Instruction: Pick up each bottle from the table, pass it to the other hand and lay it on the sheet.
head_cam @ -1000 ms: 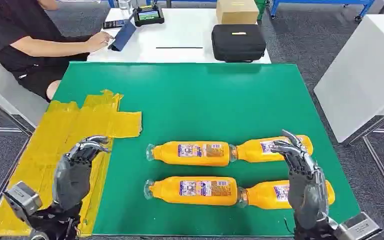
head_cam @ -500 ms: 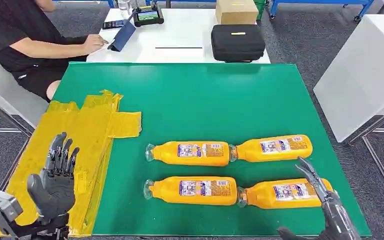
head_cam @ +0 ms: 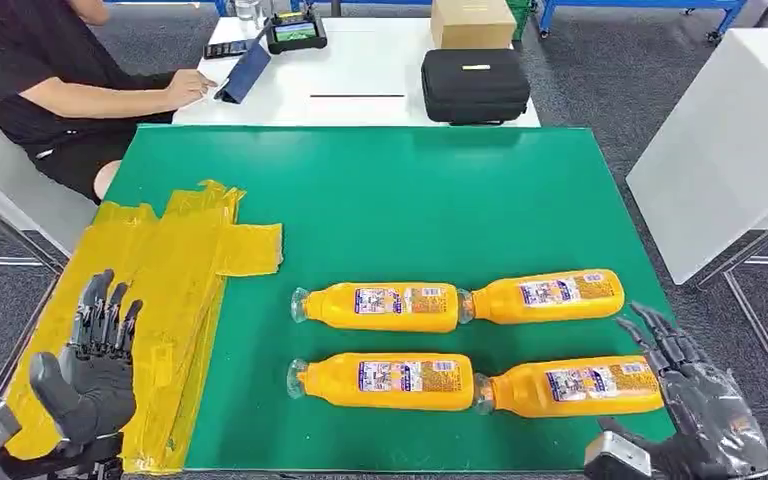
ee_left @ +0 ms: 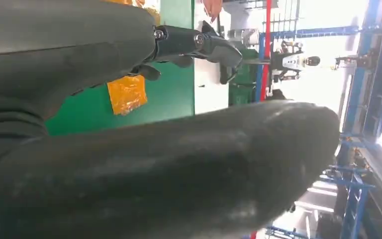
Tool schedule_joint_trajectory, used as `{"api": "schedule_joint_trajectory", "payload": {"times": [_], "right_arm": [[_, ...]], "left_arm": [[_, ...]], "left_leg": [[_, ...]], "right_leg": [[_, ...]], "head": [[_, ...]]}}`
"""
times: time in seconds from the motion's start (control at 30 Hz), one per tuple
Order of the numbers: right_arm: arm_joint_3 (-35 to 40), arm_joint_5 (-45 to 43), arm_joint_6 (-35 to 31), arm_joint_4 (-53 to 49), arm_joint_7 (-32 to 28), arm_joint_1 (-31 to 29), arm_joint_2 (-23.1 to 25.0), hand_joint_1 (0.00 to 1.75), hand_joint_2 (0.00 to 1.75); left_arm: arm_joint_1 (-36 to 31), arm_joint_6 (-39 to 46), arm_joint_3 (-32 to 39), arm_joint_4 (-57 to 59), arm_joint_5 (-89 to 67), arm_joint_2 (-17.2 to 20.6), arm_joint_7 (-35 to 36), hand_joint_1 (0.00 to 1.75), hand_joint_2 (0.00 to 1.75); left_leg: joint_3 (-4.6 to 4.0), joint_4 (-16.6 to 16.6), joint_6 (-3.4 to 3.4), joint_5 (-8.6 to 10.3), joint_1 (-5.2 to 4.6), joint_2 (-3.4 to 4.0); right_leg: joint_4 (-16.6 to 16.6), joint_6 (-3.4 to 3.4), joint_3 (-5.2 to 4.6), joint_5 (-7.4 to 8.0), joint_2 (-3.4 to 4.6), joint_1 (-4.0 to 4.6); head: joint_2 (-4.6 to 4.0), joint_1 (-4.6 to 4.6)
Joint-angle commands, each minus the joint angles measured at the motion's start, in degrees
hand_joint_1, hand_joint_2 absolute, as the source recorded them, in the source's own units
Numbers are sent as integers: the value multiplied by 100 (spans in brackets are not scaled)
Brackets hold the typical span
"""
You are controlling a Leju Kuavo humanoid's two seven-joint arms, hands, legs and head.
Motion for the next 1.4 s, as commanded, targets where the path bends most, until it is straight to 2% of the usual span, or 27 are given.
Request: {"api": "schedule_joint_trajectory", "payload": {"times": [0.03,0.13,0.3,0.37,0.57,0.6,0.7,0.87,1.1,1.2,1.23,1.27,1.4], "right_arm": [[451,69,826,1080,230,-807,434,0,175],[622,114,1206,1320,293,-985,429,0,175],[647,114,1208,1365,293,-1016,461,0,175],[778,116,1440,1439,296,-1092,458,0,175],[1286,345,1855,1912,258,-1733,817,0,175],[1304,358,1865,1939,263,-1771,840,0,175],[1293,374,1880,1930,260,-1760,816,0,175],[1404,592,2162,2375,260,-2215,876,0,175],[1330,767,2134,2540,293,-2131,808,0,175],[1312,768,2127,2593,307,-2051,588,0,175],[1299,742,2109,2589,342,-1995,479,0,175],[1283,735,2103,2582,346,-1969,455,0,175],[1283,735,2103,2582,346,-1969,455,0,175]], "left_arm": [[-26,-76,318,-37,-15,-277,165,0,0],[-37,-129,349,-44,-56,-320,240,0,0],[-49,-133,351,-43,-59,-324,245,0,0],[-102,-185,406,-40,-94,-387,297,0,0],[-127,-196,636,-194,-182,-539,432,0,0],[-112,-205,648,-207,-185,-542,438,0,0],[-103,-207,667,-206,-193,-568,438,0,0],[-130,-400,855,-257,-309,-756,545,0,0],[-184,-513,859,-180,-379,-806,601,0,0],[-227,-570,821,-98,-382,-778,601,0,0],[-258,-571,811,-69,-383,-774,601,0,0],[-271,-570,810,-60,-383,-773,601,0,0],[-271,-570,810,-60,-383,-773,601,0,0]], "left_leg": [[27,-12,-25,-3,14,9],[27,-11,-23,-4,13,12],[33,-9,-26,-8,14,13],[32,-9,-28,-8,17,2],[39,-13,-33,-8,20,27],[14,-7,-14,0,11,13],[23,-9,-19,0,8,10],[28,-8,-22,-6,14,22],[23,-5,-13,1,6,-5],[24,-7,-14,-1,6,0],[49,-9,-35,-12,15,9],[22,-5,-18,-1,7,-9],[26,-7,-16,0,6,-7]], "right_leg": [[-22,-2,31,3,0,14],[-20,-2,29,2,6,14],[-19,-2,34,-2,3,15],[-20,-2,37,-3,-6,17],[-25,-4,40,4,17,20],[-15,-3,17,6,10,12],[-13,-3,22,2,2,9],[-17,-2,29,4,17,15],[-9,0,21,0,-5,7],[-10,0,23,0,-2,6],[-17,-2,49,-8,-2,14],[-10,0,28,-4,-14,7],[-11,0,25,-1,-9,7]], "head": [[0,0],[0,-2],[0,-2],[0,0],[0,-2],[0,0],[0,-2],[0,-2],[0,-2],[0,-2],[0,0],[0,-2],[0,0]]}}
